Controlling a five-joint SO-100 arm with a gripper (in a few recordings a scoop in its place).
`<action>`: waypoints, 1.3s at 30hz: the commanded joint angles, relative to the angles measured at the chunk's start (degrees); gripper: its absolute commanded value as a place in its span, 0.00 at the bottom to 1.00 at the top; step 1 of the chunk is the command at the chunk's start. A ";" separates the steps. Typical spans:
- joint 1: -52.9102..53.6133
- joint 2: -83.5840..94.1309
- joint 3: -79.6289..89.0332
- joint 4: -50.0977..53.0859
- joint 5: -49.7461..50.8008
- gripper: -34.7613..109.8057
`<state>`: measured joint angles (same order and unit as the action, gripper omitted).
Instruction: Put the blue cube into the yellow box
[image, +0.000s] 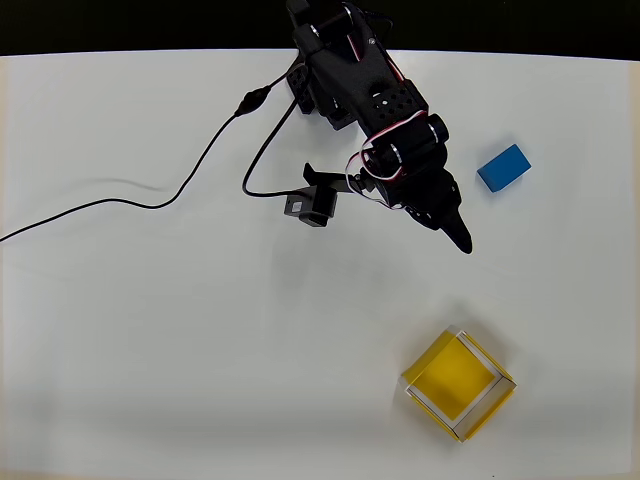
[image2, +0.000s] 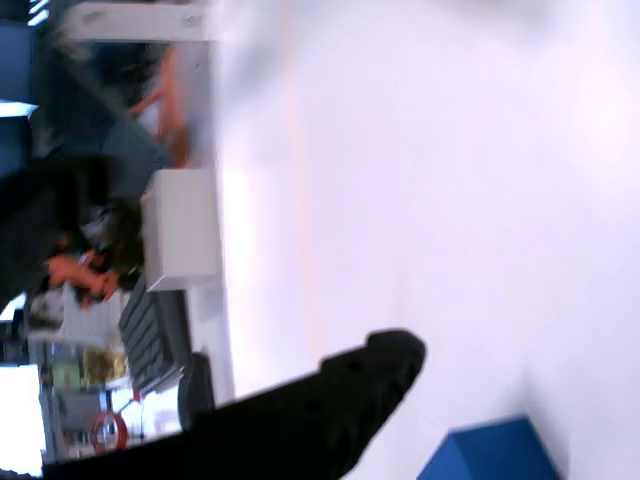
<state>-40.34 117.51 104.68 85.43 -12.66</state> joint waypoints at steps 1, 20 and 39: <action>-8.35 -2.29 -5.45 -0.62 6.50 0.63; -28.30 -21.27 -5.89 -10.63 23.29 0.64; -34.72 -33.22 -10.63 -16.26 24.35 0.61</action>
<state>-73.48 82.44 98.61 69.26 10.63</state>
